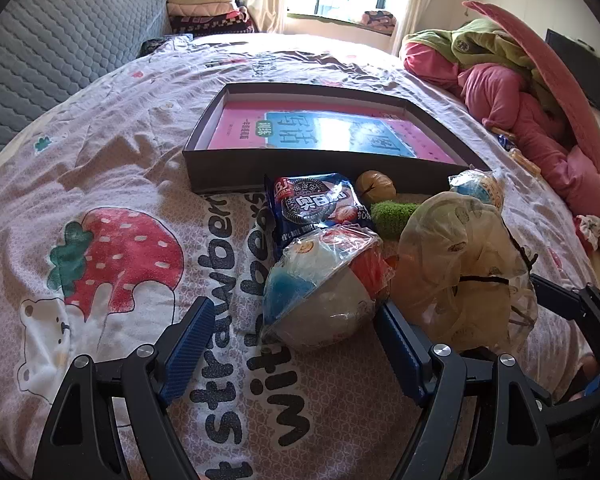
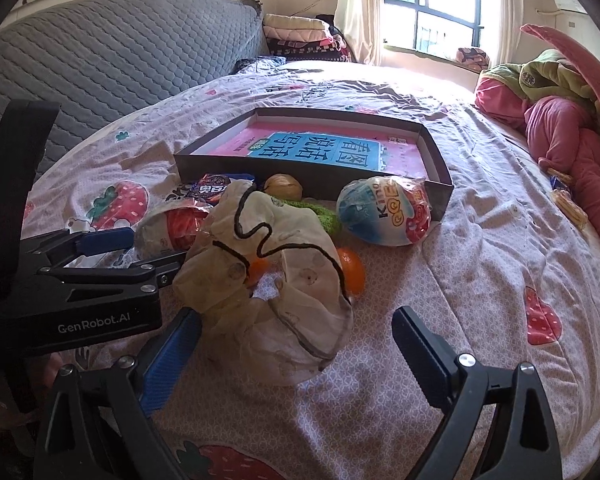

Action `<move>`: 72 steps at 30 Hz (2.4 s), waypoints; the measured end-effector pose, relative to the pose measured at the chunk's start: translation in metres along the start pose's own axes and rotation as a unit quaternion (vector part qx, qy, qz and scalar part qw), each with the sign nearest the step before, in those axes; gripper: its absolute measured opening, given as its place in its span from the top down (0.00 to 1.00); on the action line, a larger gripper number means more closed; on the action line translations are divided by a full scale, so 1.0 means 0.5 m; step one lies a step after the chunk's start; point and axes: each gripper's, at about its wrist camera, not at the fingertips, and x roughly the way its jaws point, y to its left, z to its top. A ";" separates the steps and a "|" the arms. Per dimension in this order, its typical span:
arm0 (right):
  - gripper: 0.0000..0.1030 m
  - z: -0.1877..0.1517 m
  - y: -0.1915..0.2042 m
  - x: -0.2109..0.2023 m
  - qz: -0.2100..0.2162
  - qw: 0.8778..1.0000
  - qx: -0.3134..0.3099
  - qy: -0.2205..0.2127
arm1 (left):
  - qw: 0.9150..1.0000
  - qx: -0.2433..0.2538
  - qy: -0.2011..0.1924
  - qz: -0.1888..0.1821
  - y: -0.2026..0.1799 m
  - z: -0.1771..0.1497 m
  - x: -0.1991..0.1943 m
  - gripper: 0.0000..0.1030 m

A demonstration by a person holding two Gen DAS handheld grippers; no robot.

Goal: Organize objects
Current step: 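Grasp the cream drawstring bag with the right tool while the left tool grasps the wrapped ball, then lift and carry the bag and ball with both tools over the tray box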

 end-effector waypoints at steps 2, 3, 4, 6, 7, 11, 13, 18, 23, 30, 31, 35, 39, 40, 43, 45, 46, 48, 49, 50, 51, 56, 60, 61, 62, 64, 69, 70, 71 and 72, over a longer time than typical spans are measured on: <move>0.22 0.003 0.002 0.006 0.003 1.000 -0.002 0.002 | 1.000 -0.001 0.001 -0.007 0.002 0.001 0.004 0.20; 0.27 0.004 0.003 0.008 0.005 1.000 -0.002 0.003 | 1.000 -0.002 0.003 -0.010 0.004 0.002 0.006 0.20; 0.30 0.006 0.003 0.011 0.007 1.000 -0.003 0.006 | 1.000 -0.004 0.003 -0.013 0.006 0.002 0.008 0.20; 0.40 0.007 0.004 0.015 0.006 1.000 -0.004 0.006 | 1.000 -0.003 0.003 -0.014 0.008 0.003 0.011 0.20; 0.42 0.008 0.005 0.016 0.004 1.000 -0.004 0.003 | 1.000 -0.002 0.003 -0.014 0.009 0.003 0.012 0.21; 0.54 0.008 0.007 0.012 0.002 1.000 -0.007 -0.006 | 1.000 0.001 -0.002 -0.018 0.007 0.003 0.011 0.20; 0.60 0.008 0.006 0.012 0.008 1.000 -0.006 -0.009 | 1.000 0.002 -0.003 -0.021 0.005 0.003 0.010 0.21; 0.67 0.008 -0.001 0.010 0.015 1.000 0.003 -0.012 | 1.000 -0.007 -0.003 -0.028 0.007 0.004 0.009 0.21; 0.76 0.009 -0.019 0.000 0.027 0.999 0.025 -0.024 | 0.999 -0.012 0.000 -0.036 0.009 0.004 0.010 0.20; 0.81 0.011 -0.024 -0.007 0.038 0.998 0.029 -0.032 | 0.999 -0.012 -0.006 -0.046 0.003 -0.001 0.005 0.29; 0.82 0.011 -0.023 -0.008 0.039 0.998 0.029 -0.032 | 0.999 -0.012 -0.004 -0.051 0.003 -0.002 0.004 0.45; 0.84 0.012 -0.027 -0.012 0.042 0.998 0.034 -0.036 | 0.998 -0.024 -0.005 -0.062 0.011 -0.003 0.003 0.47; 0.86 0.013 -0.032 -0.018 0.042 0.997 0.042 -0.041 | 0.997 -0.034 -0.010 -0.070 0.018 -0.004 -0.003 0.48; 0.86 0.014 -0.033 -0.019 0.042 0.997 0.042 -0.043 | 0.997 -0.035 -0.012 -0.071 0.019 -0.003 -0.006 0.48; 0.88 0.015 -0.034 -0.028 0.044 0.997 0.042 -0.055 | 0.997 -0.036 -0.021 -0.072 0.018 -0.001 -0.015 0.48; 0.88 0.016 -0.034 -0.034 0.042 0.996 0.041 -0.062 | 0.996 -0.035 -0.025 -0.073 0.017 0.000 -0.020 0.48; 0.88 0.018 -0.034 -0.037 0.044 0.996 0.041 -0.064 | 0.996 -0.036 -0.026 -0.075 0.017 0.000 -0.023 0.48; 0.88 0.019 -0.034 -0.044 0.044 0.996 0.040 -0.071 | 0.996 -0.037 -0.029 -0.077 0.015 0.000 -0.030 0.48; 0.88 0.020 -0.033 -0.047 0.044 0.996 0.039 -0.073 | 0.996 -0.036 -0.030 -0.077 0.016 0.000 -0.033 0.48; 0.88 0.021 -0.033 -0.051 0.044 0.995 0.039 -0.076 | 0.996 -0.035 -0.030 -0.077 0.014 0.000 -0.036 0.48; 0.88 0.022 -0.033 -0.055 0.044 0.995 0.039 -0.079 | 0.996 -0.035 -0.032 -0.077 0.012 0.000 -0.040 0.48; 0.89 0.027 -0.033 -0.077 0.046 0.993 0.038 -0.097 | 0.996 -0.028 -0.041 -0.076 0.002 -0.002 -0.061 0.48; 0.89 0.030 -0.035 -0.092 0.047 0.992 0.039 -0.107 | 0.996 -0.024 -0.050 -0.073 -0.005 0.001 -0.081 0.48; 0.89 0.030 -0.036 -0.097 0.046 0.992 0.040 -0.110 | 0.996 -0.023 -0.053 -0.072 -0.007 0.003 -0.086 0.48; 0.89 0.031 -0.038 -0.101 0.046 0.992 0.040 -0.113 | 0.996 -0.021 -0.055 -0.071 -0.009 0.004 -0.091 0.48; 0.89 0.032 -0.041 -0.108 0.045 0.991 0.043 -0.117 | 0.996 -0.020 -0.060 -0.070 -0.012 0.008 -0.101 0.48; 0.89 0.037 -0.045 -0.125 0.048 0.989 0.046 -0.129 | 0.995 -0.018 -0.068 -0.066 -0.019 0.016 -0.119 0.48; 0.89 0.038 -0.046 -0.128 0.048 0.989 0.047 -0.131 | 0.995 -0.018 -0.069 -0.066 -0.021 0.018 -0.122 0.48; 0.89 0.040 -0.048 -0.131 0.048 0.989 0.048 -0.133 | 0.995 -0.017 -0.071 -0.065 -0.023 0.020 -0.125 0.48; 0.89 0.042 -0.048 -0.133 0.048 0.988 0.048 -0.135 | 0.995 -0.017 -0.071 -0.066 -0.026 0.024 -0.127 0.48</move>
